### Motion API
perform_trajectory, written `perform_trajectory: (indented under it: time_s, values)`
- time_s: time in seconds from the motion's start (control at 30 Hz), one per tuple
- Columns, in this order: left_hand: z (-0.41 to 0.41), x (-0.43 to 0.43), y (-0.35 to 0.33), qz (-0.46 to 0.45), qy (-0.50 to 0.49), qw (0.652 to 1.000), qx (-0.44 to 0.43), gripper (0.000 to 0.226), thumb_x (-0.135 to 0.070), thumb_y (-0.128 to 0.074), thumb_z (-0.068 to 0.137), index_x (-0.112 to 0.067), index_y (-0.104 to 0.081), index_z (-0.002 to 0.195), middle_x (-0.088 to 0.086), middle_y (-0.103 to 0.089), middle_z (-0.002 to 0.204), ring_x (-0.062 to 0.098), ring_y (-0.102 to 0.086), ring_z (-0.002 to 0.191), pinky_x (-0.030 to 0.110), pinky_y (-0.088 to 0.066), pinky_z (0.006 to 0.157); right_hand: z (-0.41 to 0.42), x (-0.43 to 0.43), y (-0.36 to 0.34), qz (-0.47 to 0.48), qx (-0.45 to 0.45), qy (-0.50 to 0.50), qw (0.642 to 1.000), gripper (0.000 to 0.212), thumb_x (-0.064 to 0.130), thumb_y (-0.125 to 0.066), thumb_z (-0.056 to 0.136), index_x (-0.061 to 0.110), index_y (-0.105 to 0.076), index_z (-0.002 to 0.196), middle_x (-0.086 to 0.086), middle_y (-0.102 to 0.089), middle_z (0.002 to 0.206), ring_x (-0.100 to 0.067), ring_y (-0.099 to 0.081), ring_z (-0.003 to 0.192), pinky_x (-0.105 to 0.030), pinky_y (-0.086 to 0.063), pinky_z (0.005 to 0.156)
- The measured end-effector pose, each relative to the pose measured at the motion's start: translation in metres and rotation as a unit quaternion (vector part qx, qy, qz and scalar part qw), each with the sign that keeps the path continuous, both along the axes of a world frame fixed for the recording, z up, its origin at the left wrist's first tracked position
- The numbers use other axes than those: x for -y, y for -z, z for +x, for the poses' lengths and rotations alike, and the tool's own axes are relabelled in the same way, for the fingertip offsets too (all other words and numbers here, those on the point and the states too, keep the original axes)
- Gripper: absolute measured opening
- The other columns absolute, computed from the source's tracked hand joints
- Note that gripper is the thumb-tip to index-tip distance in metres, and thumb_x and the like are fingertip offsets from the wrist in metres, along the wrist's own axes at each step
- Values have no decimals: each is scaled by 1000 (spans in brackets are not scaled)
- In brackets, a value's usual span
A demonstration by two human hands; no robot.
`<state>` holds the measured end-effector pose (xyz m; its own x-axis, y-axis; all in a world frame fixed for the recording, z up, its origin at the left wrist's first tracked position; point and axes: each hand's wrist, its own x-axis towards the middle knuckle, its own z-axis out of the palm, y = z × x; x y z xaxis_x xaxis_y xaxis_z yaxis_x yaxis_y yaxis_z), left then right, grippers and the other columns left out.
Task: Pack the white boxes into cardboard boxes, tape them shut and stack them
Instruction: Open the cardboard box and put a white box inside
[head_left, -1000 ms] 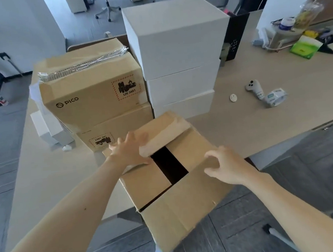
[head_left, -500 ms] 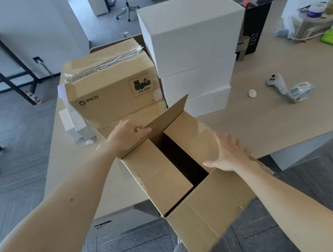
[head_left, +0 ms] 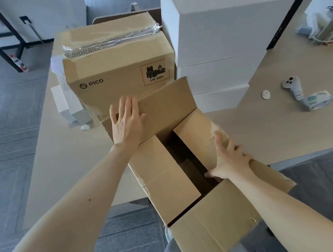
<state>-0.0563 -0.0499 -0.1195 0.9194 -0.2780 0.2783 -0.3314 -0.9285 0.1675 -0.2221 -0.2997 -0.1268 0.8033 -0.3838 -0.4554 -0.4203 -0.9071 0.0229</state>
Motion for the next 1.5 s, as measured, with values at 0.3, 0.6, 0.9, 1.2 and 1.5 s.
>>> perform_trajectory:
  time_s: [0.3, 0.6, 0.9, 1.2, 1.5]
  values:
    - [-79, 23, 5, 66, -17, 978, -199, 121, -81, -65, 65, -39, 2, 156, 2, 27, 163, 41, 26, 148, 78, 5, 110, -3, -7, -7, -10, -18, -6, 1000, 137, 67, -71, 61, 29, 31, 145, -24, -11, 152, -51, -32, 131, -67, -35, 99]
    - [-106, 61, -15, 77, -61, 965, -242, 106, -53, -76, 69, -35, -13, 152, 3, 10, 164, 45, 7, 150, 80, -12, 107, -9, 28, -28, 180, 4, -39, 983, 115, 67, -71, 59, 41, 2, 144, -5, -33, 144, -33, -44, 125, -46, -49, 93]
    - [-117, 59, -67, 116, -66, 972, -193, 94, -15, -73, 77, -28, -20, 154, 6, -5, 165, 36, -6, 152, 69, -19, 114, -12, 67, -39, 380, 6, -23, 925, 94, 54, -69, 77, 32, -15, 151, 5, -30, 149, -23, -38, 129, -40, -39, 99]
    - [-159, -19, -91, 275, -168, 935, -150, 90, 4, -59, 82, -24, -16, 157, 15, -20, 161, 30, -5, 153, 60, 10, 118, -5, 122, -55, 489, -41, 81, 867, 44, 51, -59, 86, 26, -49, 121, -4, -51, 120, -33, -53, 110, -53, -55, 90]
    - [-202, -15, -71, 138, -202, 916, -319, 100, -8, -59, 85, -42, 4, 155, 16, -39, 147, 41, -59, 116, 48, -54, 91, -26, 154, -45, 581, 127, 224, 772, 37, 44, -51, 96, 10, -59, 106, -19, -66, 94, -37, -66, 84, -43, -55, 72]
